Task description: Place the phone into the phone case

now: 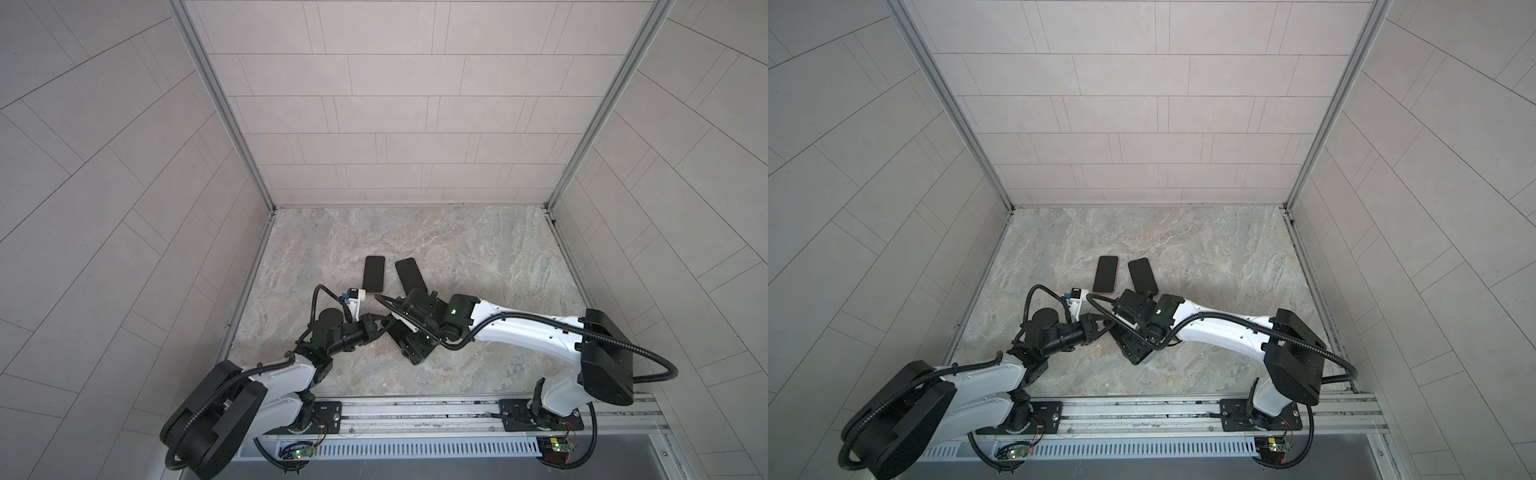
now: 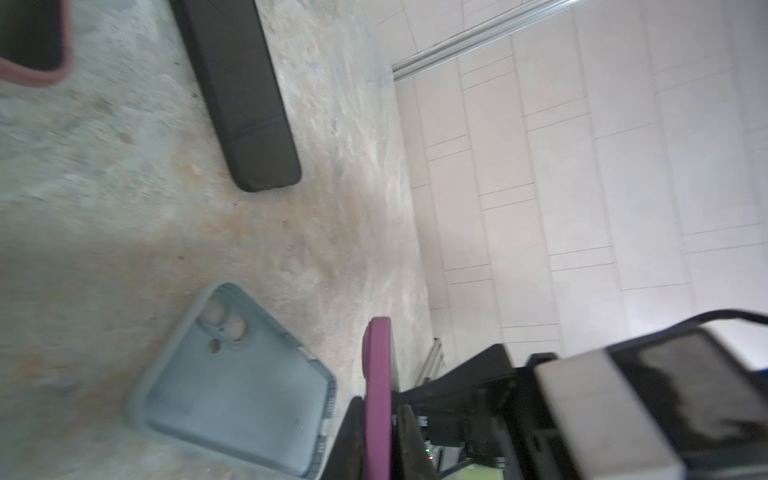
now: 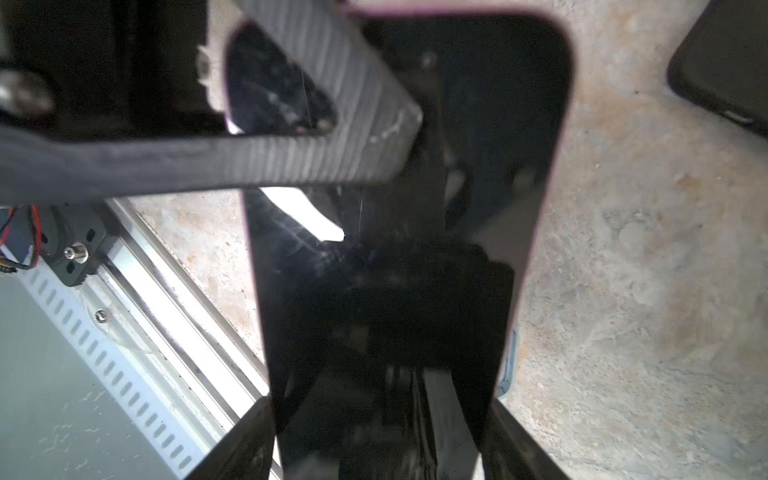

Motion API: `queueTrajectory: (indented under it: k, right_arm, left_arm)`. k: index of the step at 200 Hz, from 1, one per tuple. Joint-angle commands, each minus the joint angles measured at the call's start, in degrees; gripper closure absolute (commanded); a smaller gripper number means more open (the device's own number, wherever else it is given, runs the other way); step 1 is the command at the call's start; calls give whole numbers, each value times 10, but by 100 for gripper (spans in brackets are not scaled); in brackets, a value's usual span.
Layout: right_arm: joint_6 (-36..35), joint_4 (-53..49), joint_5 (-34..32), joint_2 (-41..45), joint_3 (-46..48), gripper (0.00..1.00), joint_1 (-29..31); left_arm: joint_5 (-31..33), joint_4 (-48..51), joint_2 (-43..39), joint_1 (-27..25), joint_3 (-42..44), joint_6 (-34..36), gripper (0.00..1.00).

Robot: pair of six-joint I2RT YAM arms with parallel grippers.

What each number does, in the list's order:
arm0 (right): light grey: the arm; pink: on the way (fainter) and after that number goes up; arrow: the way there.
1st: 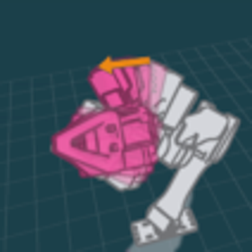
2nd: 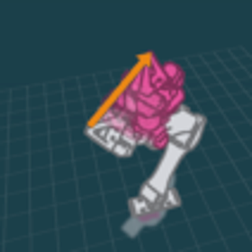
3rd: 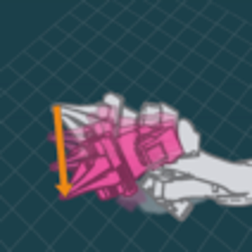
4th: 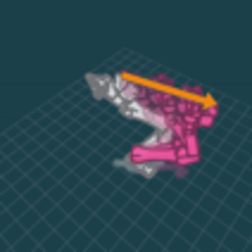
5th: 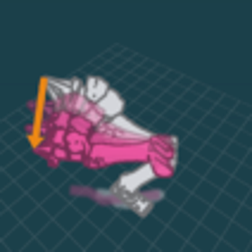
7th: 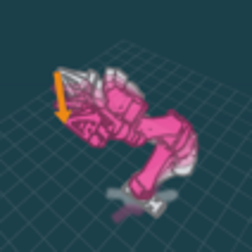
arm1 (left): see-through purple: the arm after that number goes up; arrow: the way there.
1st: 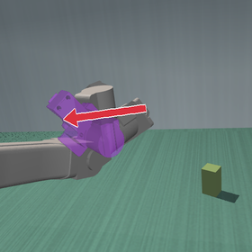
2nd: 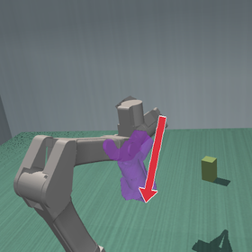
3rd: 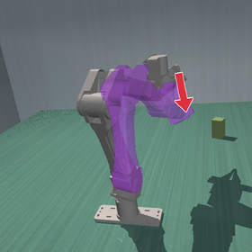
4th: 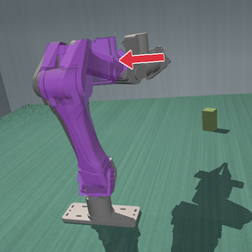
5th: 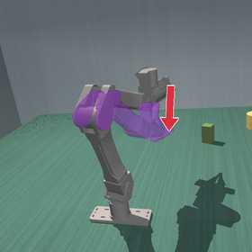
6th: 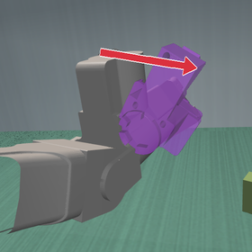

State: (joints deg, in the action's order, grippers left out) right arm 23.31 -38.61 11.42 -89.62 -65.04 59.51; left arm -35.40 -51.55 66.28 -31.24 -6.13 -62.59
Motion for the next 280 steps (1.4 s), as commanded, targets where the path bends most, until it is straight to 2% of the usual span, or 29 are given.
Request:
queueTrajectory:
  k: [1, 18, 29, 37, 60, 84, 92, 105, 120, 140, 161, 171, 202, 231, 259, 280]
  right_arm:
    - [-7, -13, -31, 32, -28, 70, 3]
    - [-10, -29, -52, 58, -38, 35, 3]
    - [-13, -41, -63, 84, -45, 21, 4]
    - [-12, -48, -70, 104, -50, 18, 3]
    - [-1, -61, -83, 165, -59, 18, 2]
    - [34, -32, -73, 239, -36, 17, -13]
    - [52, -9, -47, 261, -21, 18, -28]
    - [89, 33, 32, 292, 3, 21, -76]
    - [157, 84, 155, 315, 34, 28, -154]
    - [288, 244, 279, 336, 117, 34, -212]
    - [438, 472, 323, 340, 206, 38, -206]
    - [478, 537, 328, 339, 227, 39, -204]
    - [498, 568, 328, 342, 239, 43, -199]
    - [518, 594, 321, 341, 252, 44, -189]
    - [518, 589, 314, 334, 254, 46, -185]
    - [499, 558, 299, 339, 251, 46, -185]
  left_arm:
    - [-28, -71, 15, -31, -17, -25, 100]
    - [-6, -129, 11, -48, -10, -78, 100]
    - [14, -136, -4, -48, -4, -112, 100]
    - [26, -122, -22, -48, -5, -126, 100]
    - [71, -1, -108, -49, -18, -125, 100]
    - [111, 216, -234, -49, -70, -69, 100]
    - [133, 269, -273, -49, -87, -54, 100]
    - [175, 308, -332, -49, -97, -50, 100]
    - [214, 322, -393, -48, -94, -63, 100]
    - [245, 340, -447, -48, -91, -72, 100]
    - [256, 315, -466, -47, -90, -89, 100]
    - [261, 311, -471, -48, -94, -90, 100]
    - [291, 304, -475, -48, -100, -88, 100]
    - [302, 257, -450, -47, -96, -100, 100]
    - [298, 187, -416, -47, -95, -117, 100]
    - [293, 174, -396, -48, -103, -117, 100]
